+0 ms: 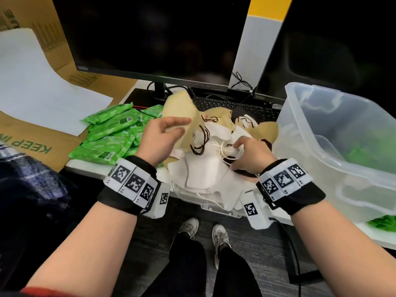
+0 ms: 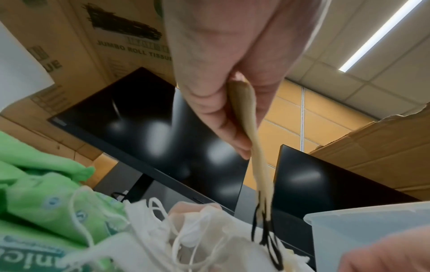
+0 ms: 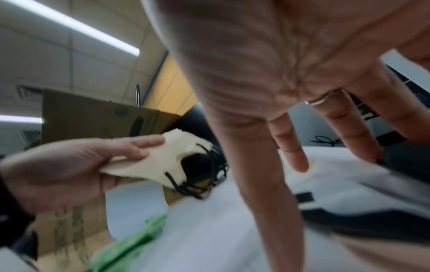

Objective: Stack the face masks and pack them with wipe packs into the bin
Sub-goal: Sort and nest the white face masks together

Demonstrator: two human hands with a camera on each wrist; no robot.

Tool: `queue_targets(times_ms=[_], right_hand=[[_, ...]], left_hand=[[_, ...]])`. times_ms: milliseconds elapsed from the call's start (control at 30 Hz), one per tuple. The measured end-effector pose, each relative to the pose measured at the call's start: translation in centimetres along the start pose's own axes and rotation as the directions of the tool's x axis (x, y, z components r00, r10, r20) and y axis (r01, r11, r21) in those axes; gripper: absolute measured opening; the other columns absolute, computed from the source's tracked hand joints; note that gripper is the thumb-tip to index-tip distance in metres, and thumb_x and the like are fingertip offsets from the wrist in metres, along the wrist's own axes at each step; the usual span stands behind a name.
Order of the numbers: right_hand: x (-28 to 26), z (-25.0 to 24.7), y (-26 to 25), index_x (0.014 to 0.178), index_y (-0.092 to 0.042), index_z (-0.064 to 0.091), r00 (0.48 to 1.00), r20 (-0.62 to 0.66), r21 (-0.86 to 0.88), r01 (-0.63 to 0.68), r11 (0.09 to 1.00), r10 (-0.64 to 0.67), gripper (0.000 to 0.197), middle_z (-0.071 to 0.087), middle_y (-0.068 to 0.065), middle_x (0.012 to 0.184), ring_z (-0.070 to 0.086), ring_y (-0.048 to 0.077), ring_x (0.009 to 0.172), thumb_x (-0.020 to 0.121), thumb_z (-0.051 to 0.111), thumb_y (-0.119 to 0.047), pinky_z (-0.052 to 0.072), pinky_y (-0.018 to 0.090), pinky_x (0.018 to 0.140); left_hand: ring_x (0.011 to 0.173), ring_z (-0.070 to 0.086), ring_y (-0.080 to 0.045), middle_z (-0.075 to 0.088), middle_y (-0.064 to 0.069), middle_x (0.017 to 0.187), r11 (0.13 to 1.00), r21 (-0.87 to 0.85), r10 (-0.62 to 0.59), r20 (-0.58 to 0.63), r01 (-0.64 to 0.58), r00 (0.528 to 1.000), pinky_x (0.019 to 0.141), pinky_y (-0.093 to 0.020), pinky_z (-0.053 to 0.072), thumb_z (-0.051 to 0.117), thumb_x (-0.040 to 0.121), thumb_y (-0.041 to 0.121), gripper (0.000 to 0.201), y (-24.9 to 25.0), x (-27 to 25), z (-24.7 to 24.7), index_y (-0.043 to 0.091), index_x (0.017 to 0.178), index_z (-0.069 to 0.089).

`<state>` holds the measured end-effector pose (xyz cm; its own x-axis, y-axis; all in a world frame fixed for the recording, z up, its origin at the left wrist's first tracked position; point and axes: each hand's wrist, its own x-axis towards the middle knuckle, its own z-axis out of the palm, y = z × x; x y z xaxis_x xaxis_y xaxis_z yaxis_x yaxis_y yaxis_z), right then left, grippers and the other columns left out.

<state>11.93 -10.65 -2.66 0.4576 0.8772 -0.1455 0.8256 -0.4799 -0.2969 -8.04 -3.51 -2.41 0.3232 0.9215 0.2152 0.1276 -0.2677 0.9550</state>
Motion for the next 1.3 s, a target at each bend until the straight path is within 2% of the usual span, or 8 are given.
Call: queue_targets(times_ms=[133,267,433,600,767,933,1033,1300], right_hand=[[0.5,0.8,-0.3,0.129,-0.017,0.040,0.975,0.213,-0.215,-0.021,0.976,0.067,0.082,0.049,0.013,0.123,0.049,0.031,0.115,0.060,0.084,-0.023,0.047,0.040,0.093],[0.8,1.0,-0.6,0.122,-0.010,0.045,0.976,0.207,-0.294,0.000,0.956,0.063,0.058,0.056,0.010,0.110,0.059,0.027,0.100,0.072,0.074,-0.015,0.050,0.030,0.071],[1.5,0.3,-1.2,0.113,-0.002,0.055,0.998,0.056,-0.358,0.021,0.934,-0.001,0.026,0.057,0.015,0.102,0.059,0.028,0.100,0.090,0.052,-0.014,0.043,0.024,0.063],[2.0,-1.9,-0.9,0.119,-0.009,0.051,0.962,-0.272,0.033,-0.029,0.999,0.037,0.034,0.060,0.009,0.099,0.055,0.025,0.087,0.087,0.062,-0.015,0.040,0.028,0.069],[-0.5,-3.0,-2.6,0.115,-0.016,0.045,0.808,-0.583,0.392,0.375,0.840,-0.089,0.039,0.049,-0.008,0.063,0.047,0.011,0.064,0.081,0.060,-0.005,0.034,0.025,0.063],[-1.1,-2.2,-4.2,0.095,-0.032,0.048,0.872,-0.441,0.626,0.469,0.622,-0.213,0.035,0.057,-0.002,0.059,0.054,0.014,0.062,0.081,0.060,-0.003,0.047,0.037,0.072],[-1.3,-2.0,-4.2,0.112,-0.020,0.053,0.903,-0.312,0.743,0.426,0.516,-0.296,0.026,0.068,-0.004,0.069,0.065,0.005,0.073,0.091,0.052,-0.005,0.049,0.020,0.080],[-1.1,-0.8,-3.3,0.108,-0.027,0.053,0.872,-0.201,0.699,0.446,0.559,-0.446,0.050,0.068,-0.001,0.085,0.063,0.015,0.095,0.082,0.052,0.015,0.048,0.030,0.087]], left_hand=[[0.078,0.056,-0.012,0.067,0.003,0.107,1.000,0.006,-0.008,-0.050,0.008,0.999,0.067,-0.007,0.046,0.056,0.085,-0.002,0.032,-0.7,0.2,-0.1,0.020,0.105,0.068],[0.099,0.062,-0.012,0.067,0.002,0.107,1.000,0.007,-0.019,-0.038,0.019,0.999,0.089,-0.024,0.049,0.057,0.083,-0.003,0.035,-0.8,0.0,0.5,0.020,0.107,0.068],[0.096,0.058,-0.004,0.065,0.006,0.104,1.000,0.026,-0.008,-0.011,0.008,1.000,0.074,0.001,0.041,0.057,0.083,-0.003,0.035,-0.7,-0.1,0.9,0.020,0.107,0.068],[0.085,0.063,-0.013,0.068,0.003,0.098,0.993,-0.047,-0.102,0.064,0.106,0.993,0.085,-0.025,0.049,0.060,0.085,0.004,0.022,-0.6,-0.3,1.4,0.017,0.100,0.071],[0.090,0.062,-0.004,0.071,0.002,0.097,0.972,-0.176,-0.122,0.195,0.157,0.973,0.088,-0.019,0.044,0.066,0.083,0.018,0.014,-0.1,-0.7,2.7,0.013,0.095,0.072],[0.078,0.064,0.000,0.070,0.006,0.089,0.960,-0.241,-0.058,0.329,0.143,0.943,0.073,-0.014,0.051,0.081,0.067,0.012,0.034,0.5,-1.2,4.0,0.022,0.096,0.066],[0.079,0.065,-0.004,0.072,0.005,0.087,0.965,-0.247,-0.033,0.226,0.090,0.974,0.075,-0.016,0.051,0.082,0.054,0.023,0.039,0.2,-1.0,4.1,0.021,0.091,0.068],[0.078,0.065,-0.017,0.071,-0.006,0.087,0.969,-0.224,-0.087,0.069,0.100,0.994,0.082,-0.034,0.051,0.071,0.070,0.002,0.020,-0.8,-0.4,3.9,0.012,0.088,0.069]])
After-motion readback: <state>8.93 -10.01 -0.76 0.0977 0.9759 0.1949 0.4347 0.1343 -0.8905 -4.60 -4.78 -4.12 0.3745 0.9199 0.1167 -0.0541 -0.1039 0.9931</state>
